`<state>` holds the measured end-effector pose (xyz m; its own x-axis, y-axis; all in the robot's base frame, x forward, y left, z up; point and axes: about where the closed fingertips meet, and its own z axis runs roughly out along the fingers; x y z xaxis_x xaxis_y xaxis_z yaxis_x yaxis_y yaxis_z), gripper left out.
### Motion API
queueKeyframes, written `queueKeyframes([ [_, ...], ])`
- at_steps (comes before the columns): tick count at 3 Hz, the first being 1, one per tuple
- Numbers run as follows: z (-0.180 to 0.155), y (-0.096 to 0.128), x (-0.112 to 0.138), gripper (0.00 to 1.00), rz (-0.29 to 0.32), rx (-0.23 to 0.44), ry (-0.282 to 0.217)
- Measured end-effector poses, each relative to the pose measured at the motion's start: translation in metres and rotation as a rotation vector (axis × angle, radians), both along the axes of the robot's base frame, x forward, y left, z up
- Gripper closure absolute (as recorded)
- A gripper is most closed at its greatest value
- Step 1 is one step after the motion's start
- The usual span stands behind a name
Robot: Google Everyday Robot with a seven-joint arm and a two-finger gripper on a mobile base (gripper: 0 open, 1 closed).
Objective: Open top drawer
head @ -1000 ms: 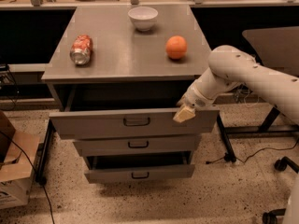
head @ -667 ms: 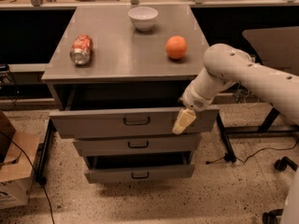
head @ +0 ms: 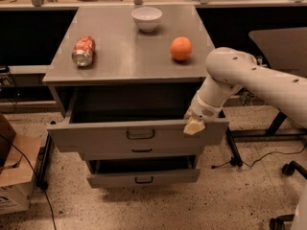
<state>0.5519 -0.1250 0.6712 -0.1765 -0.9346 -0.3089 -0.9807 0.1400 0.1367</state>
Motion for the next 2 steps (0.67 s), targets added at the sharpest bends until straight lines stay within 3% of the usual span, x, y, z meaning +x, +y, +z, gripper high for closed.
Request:
queueKeyframes([
  [1,0.001,0.0,0.0,1.0,0.0,0.0,0.0],
  [2,-0.002,-0.002,-0.025,0.81,0.02,-0.016,0.04],
])
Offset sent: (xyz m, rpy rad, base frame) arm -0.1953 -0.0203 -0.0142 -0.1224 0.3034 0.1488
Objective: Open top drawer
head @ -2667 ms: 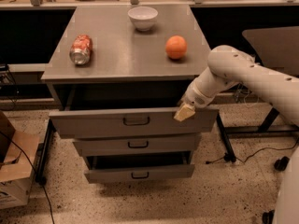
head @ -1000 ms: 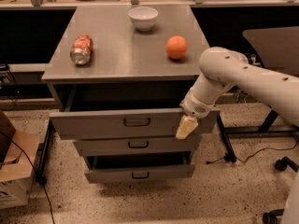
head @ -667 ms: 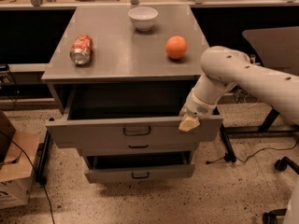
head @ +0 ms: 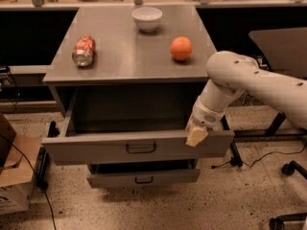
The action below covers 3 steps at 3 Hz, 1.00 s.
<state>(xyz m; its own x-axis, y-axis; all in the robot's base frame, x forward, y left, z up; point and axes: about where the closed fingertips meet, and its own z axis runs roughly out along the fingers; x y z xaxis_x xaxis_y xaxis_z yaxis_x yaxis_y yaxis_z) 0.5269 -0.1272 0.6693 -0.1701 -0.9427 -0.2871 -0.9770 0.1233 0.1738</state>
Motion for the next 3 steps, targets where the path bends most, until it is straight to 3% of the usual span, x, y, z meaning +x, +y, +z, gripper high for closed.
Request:
queueKeyframes([
  [1,-0.002,-0.001,-0.01,0.5,-0.005,0.0,0.017],
  [2,-0.001,-0.001,-0.011,0.27,-0.006,0.0,0.018],
  [3,-0.017,-0.007,-0.049,0.04,-0.051,0.009,0.075],
])
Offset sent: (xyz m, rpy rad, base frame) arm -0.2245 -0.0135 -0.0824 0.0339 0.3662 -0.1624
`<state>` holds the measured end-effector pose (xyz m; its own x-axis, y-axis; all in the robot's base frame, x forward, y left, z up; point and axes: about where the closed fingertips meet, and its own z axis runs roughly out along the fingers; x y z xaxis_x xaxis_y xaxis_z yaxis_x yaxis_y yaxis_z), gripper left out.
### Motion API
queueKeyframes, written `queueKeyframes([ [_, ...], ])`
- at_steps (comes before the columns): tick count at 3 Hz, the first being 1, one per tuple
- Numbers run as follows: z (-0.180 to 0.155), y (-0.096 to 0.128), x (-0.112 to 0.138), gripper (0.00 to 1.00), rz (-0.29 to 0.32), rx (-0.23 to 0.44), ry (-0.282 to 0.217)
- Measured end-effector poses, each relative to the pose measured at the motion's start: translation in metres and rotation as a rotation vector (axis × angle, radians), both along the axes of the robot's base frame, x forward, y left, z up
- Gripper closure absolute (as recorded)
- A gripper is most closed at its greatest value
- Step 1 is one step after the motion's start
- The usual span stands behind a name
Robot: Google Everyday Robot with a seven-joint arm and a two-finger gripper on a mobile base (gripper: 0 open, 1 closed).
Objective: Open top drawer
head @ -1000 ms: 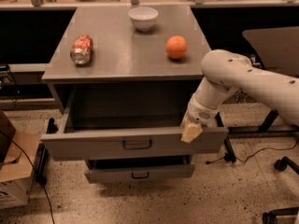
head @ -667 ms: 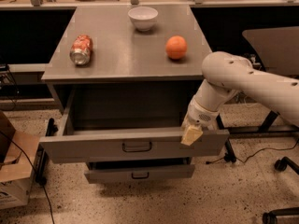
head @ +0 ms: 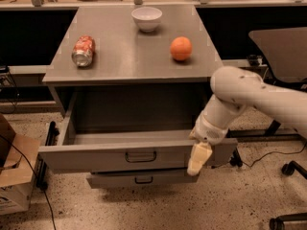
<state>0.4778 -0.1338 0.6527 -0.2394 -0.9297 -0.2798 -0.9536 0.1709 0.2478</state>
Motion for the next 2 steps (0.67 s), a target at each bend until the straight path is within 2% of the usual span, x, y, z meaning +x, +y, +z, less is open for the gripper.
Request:
queueKeyframes([
  [1,-0.002,-0.002,-0.013,0.0,-0.028,0.007,0.021],
  [2,-0.019,-0.015,-0.056,0.0,-0.087,0.0,0.095],
])
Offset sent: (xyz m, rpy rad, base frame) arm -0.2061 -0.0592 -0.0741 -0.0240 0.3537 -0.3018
